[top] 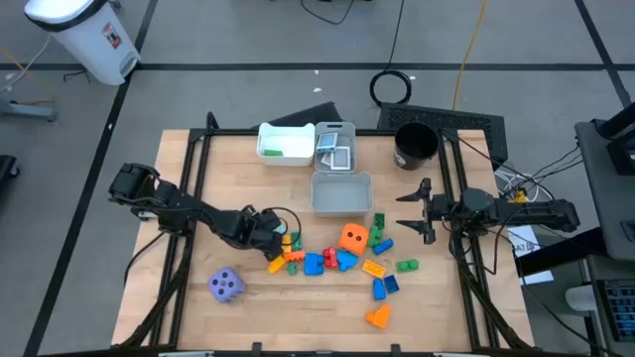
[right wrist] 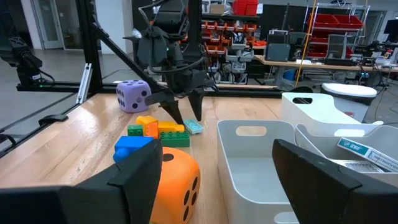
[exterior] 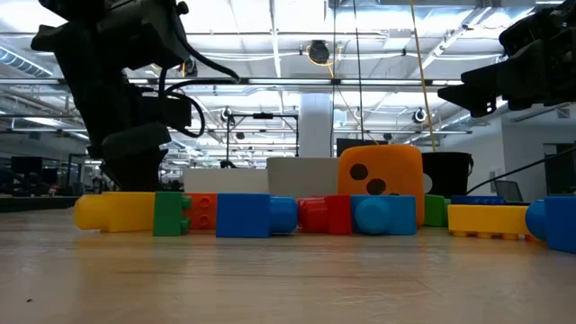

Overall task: Pick & Place Toys
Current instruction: Put the light blue game piece into the white bin

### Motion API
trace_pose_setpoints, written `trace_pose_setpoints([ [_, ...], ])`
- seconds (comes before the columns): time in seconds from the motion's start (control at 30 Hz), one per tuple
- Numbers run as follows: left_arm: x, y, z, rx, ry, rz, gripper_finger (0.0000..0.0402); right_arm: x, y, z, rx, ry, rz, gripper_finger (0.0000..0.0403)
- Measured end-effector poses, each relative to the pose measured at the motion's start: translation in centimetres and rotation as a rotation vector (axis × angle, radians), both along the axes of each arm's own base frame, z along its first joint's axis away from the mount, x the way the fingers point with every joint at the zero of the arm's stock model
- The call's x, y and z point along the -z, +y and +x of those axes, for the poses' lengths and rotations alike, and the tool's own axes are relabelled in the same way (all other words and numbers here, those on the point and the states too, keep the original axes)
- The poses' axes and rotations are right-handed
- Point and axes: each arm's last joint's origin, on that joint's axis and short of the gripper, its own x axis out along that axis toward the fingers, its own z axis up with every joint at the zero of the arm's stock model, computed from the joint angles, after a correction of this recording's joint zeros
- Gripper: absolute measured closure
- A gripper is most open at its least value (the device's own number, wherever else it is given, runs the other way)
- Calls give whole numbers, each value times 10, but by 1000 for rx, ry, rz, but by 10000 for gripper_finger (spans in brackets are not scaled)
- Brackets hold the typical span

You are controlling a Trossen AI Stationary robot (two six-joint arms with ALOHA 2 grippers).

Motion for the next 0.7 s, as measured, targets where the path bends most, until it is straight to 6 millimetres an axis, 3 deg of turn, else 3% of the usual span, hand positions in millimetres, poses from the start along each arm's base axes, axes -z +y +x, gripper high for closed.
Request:
trace_pose_setpoints([
  [0.2,1,2,0,-3,-3,-9,144,0,0,0,0,0,0,126],
  [0.5,19,7,-9,-13,-84,-35,145,0,0,0,0,0,0,126],
  [0.6,19,5,-9,0,-85,-30,163,0,0,0,0,0,0,125],
  [0.7,19,5,-8,5,-93,-36,206,0,0,0,0,0,0,124],
])
